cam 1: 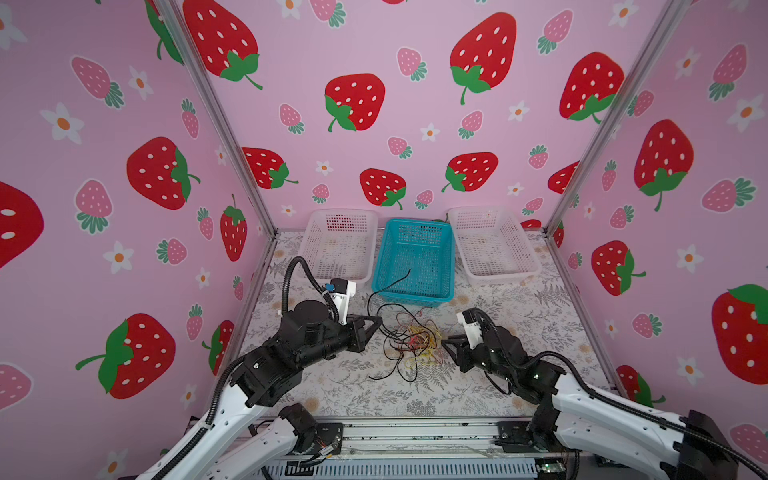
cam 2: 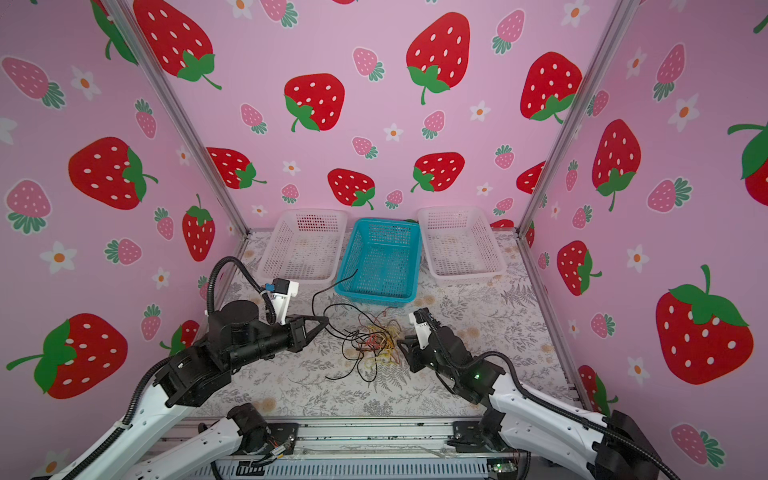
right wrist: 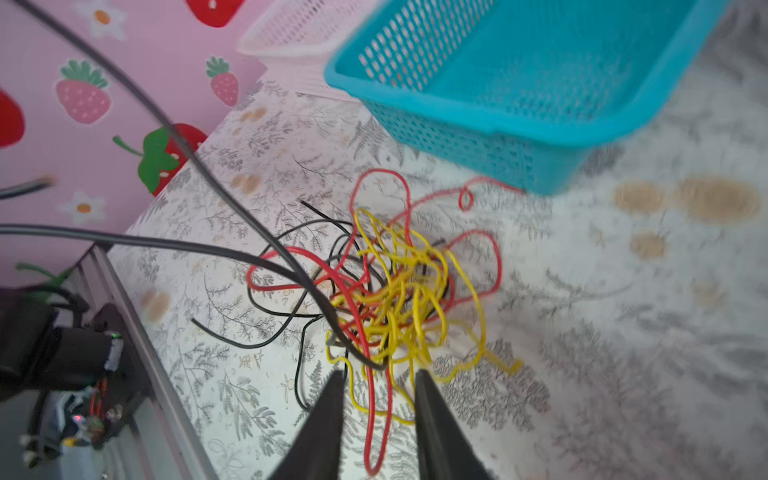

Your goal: Untangle the cables

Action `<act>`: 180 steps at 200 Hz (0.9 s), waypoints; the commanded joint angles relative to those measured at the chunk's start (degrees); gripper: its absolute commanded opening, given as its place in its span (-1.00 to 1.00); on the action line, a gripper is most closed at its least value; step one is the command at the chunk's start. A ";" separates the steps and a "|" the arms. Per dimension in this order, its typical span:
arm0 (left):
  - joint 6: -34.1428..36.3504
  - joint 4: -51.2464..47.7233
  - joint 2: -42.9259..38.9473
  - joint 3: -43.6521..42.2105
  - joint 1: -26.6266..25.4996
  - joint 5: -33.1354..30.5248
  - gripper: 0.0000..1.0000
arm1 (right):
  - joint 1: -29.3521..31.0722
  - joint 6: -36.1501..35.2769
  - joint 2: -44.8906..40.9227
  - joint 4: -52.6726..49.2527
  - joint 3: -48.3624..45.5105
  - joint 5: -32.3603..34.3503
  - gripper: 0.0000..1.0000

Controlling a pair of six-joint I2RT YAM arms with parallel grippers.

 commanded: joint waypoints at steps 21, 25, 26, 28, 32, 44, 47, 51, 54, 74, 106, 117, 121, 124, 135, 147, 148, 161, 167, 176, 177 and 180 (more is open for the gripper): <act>-1.32 2.06 1.27 -1.89 0.15 1.68 -1.00 | 0.53 -5.34 -1.34 1.20 6.84 -7.58 -0.02; -1.67 2.51 1.38 -2.22 0.15 1.81 -1.00 | 0.87 -5.48 -1.17 2.22 7.23 -8.58 -0.01; -1.72 2.65 1.39 -2.29 0.15 1.83 -1.00 | 0.87 -5.48 -1.17 2.22 7.23 -8.58 -0.01; -1.93 2.95 1.46 -2.48 0.09 1.96 -1.00 | 0.99 -5.56 -1.05 2.67 7.31 -8.95 0.00; -2.23 3.64 1.60 -2.89 0.11 2.35 -1.00 | 1.19 -5.58 -0.88 3.59 7.58 -9.39 0.00; -2.96 5.73 2.11 -4.00 0.15 3.70 -1.00 | 1.93 -5.34 0.28 6.00 8.30 -9.33 0.00; -3.11 6.03 2.24 -4.14 0.08 3.94 -1.00 | 2.10 -5.40 0.80 6.41 8.54 -9.20 0.00; -3.33 6.43 2.40 -4.30 0.07 4.17 -1.00 | 2.22 -5.62 1.58 6.84 8.88 -8.95 0.00; -3.42 6.53 2.52 -4.44 0.07 4.35 -1.00 | 2.36 -5.90 2.26 7.04 9.28 -8.66 -0.01; -3.43 7.13 2.89 -5.02 -0.07 5.16 -1.00 | 2.61 -7.91 8.07 7.18 12.25 -4.29 -0.04; -3.43 6.76 1.97 -5.31 -0.07 5.68 -1.00 | 2.59 -13.18 14.75 8.21 14.55 2.09 -0.01; -3.29 6.75 1.51 -5.30 -0.07 5.81 -1.00 | 2.59 -14.14 17.44 8.33 15.10 3.49 0.00; -3.26 6.74 1.36 -5.37 -0.04 5.89 -1.00 | 2.64 -14.31 18.13 8.45 15.12 3.76 0.01; -3.27 6.74 1.27 -5.44 -0.07 5.88 -1.00 | 2.60 -14.52 19.06 8.68 15.10 4.04 0.01; -3.28 6.65 0.98 -5.55 -0.07 5.90 -1.00 | 2.59 -14.72 21.07 9.28 15.10 5.16 0.01; -3.08 6.74 0.70 -5.78 -0.02 6.02 -1.00 | 2.65 -14.79 22.93 10.16 15.04 6.11 0.01; -3.04 6.74 0.70 -5.79 -0.02 6.05 -1.00 | 2.62 -14.80 23.09 10.24 15.03 6.17 0.01; -3.00 6.69 0.52 -5.97 -0.04 6.09 -1.00 | 2.63 -14.81 24.53 10.82 15.24 6.72 -0.14; -2.86 6.74 0.43 -6.08 -0.02 6.16 -1.00 | 2.67 -14.81 24.98 10.93 15.38 6.92 -0.31; -2.74 6.57 0.26 -6.17 -0.08 6.16 -1.00 | 2.59 -14.87 25.18 10.69 15.74 7.16 -0.53; -2.74 6.52 0.26 -6.20 -0.05 6.16 -1.00 | 2.59 -14.84 25.14 10.64 15.77 7.18 -0.55; -2.66 6.44 0.19 -6.23 -0.04 6.14 -1.00 | 2.59 -14.82 25.05 10.45 15.92 7.19 -0.61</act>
